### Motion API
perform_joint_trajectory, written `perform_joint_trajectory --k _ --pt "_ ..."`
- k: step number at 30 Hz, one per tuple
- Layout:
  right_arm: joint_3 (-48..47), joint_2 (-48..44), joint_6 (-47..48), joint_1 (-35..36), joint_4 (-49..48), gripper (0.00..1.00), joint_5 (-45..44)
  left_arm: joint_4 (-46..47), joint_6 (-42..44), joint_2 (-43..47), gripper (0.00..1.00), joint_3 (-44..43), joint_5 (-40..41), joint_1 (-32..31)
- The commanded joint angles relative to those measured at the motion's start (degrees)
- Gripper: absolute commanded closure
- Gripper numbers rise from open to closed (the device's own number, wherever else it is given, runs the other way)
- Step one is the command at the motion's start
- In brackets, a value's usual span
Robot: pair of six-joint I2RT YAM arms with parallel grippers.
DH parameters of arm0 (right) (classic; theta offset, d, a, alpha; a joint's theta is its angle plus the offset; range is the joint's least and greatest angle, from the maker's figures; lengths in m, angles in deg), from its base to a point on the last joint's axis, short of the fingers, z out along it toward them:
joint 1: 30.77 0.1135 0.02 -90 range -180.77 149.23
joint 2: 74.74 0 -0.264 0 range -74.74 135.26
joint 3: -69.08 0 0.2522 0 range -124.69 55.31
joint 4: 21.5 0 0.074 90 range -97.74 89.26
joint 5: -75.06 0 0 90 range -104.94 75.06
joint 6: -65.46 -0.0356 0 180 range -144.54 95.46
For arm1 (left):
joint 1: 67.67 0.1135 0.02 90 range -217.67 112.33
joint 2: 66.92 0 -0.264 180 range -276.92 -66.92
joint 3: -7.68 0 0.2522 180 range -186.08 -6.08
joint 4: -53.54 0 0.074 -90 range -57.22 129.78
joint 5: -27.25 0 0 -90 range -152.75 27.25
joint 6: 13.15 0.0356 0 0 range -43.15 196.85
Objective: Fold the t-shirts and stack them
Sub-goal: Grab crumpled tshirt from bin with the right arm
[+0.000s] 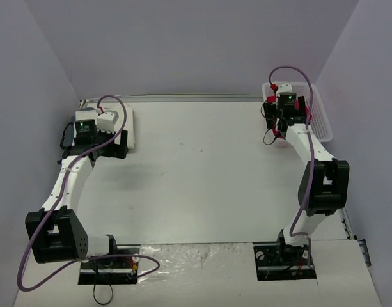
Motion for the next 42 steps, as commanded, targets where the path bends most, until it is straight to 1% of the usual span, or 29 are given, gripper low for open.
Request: perform_joint_trajectory --k 1,3,4,6,9,12,13,15,17,25,27,29,30,33,34,35,36,37,38,39,40,42 --pt "-6.21 4.44 0.49 -0.53 -0.9 0.0 -3.25 2.86 0.93 0.56 0.06 0.64 0.89 0.15" --pt "-9.81 8.84 -0.12 -0.71 -0.64 0.0 -5.62 3.39 0.93 0.3 0.06 1.34 0.54 0.15" --pt "-10.87 11.37 -0.3 -0.97 -0.55 0.0 -5.89 3.39 1.02 0.21 0.06 1.43 0.28 0.15" --pt "-13.33 13.32 -0.65 -0.97 -0.46 0.01 -5.1 3.65 1.02 -0.14 0.06 1.6 0.1 0.15" --pt "-16.41 17.19 -1.35 -3.69 0.59 0.01 -2.03 4.01 1.19 -1.37 0.06 1.52 0.01 0.15" --pt "-22.73 22.02 -4.07 -5.8 4.36 0.01 1.13 3.66 1.28 -2.86 0.06 0.99 0.1 0.06" --pt "-26.14 24.73 -4.95 -6.41 6.2 0.01 2.1 3.66 1.37 -3.13 0.06 0.99 0.27 0.06" --pt "-28.71 27.03 -6.19 -7.65 7.27 0.02 4.12 3.92 1.54 -3.57 0.06 0.99 0.63 -0.03" --pt "-31.08 29.84 -6.71 -8.09 7.54 0.02 3.95 4.09 1.72 -3.92 0.06 1.08 0.8 -0.03" --pt "-37.86 40.22 -9.09 -10.02 12.19 0.02 7.81 3.22 2.86 -5.77 0.06 0.99 1.33 -0.12" --pt "-38.74 41.54 -9.53 -10.55 13.25 0.03 11.85 3.13 3.21 -6.03 0.06 0.99 1.51 -0.03" --pt "-38.83 42.86 -9.79 -11.25 14.04 0.04 14.48 3.3 3.21 -6.21 0.06 0.99 1.86 -0.03" --pt "-38.83 43.56 -10.14 -11.6 14.22 0.05 14.41 3.13 3.21 -6.64 0.06 0.9 1.95 -0.12" --pt "-38.75 44.44 -9.8 -11.96 14.57 0.18 14.41 2.6 3.3 -7.26 0.06 0.55 1.95 -0.03" --pt "-38.57 44.44 -9.53 -12.22 14.66 0.31 14.41 2.51 3.39 -7.44 0.06 0.55 1.86 -0.03" --pt "-38.31 44.53 -9.18 -12.13 14.66 0.4 14.41 2.43 3.39 -7.53 0.06 0.55 1.68 -0.03" --pt "-38.13 44.53 -9.09 -12.13 14.57 0.52 14.41 2.34 3.48 -7.7 0.06 0.64 1.6 -0.12" --pt "-37.69 44.45 -8.83 -12.22 14.66 0.75 14.41 2.42 3.48 -7.62 0.06 0.72 1.51 -0.12" --pt "-37.43 44.36 -8.74 -12.22 14.66 0.83 14.15 2.34 3.56 -7.7 0.06 0.73 1.33 -0.03" --pt "-37.17 43.92 -8.65 -12.31 14.66 0.93 13.89 2.34 3.48 -7.7 0.06 0.73 1.24 -0.03" --pt "-36.64 43.57 -8.56 -12.31 14.66 1.0 13.45 2.25 3.56 -7.7 0.06 0.73 1.24 -0.12" --pt "-35.94 42.17 -8.3 -12.31 14.57 1.0 12.75 2.16 3.65 -7.62 0.06 0.81 0.89 -0.12"
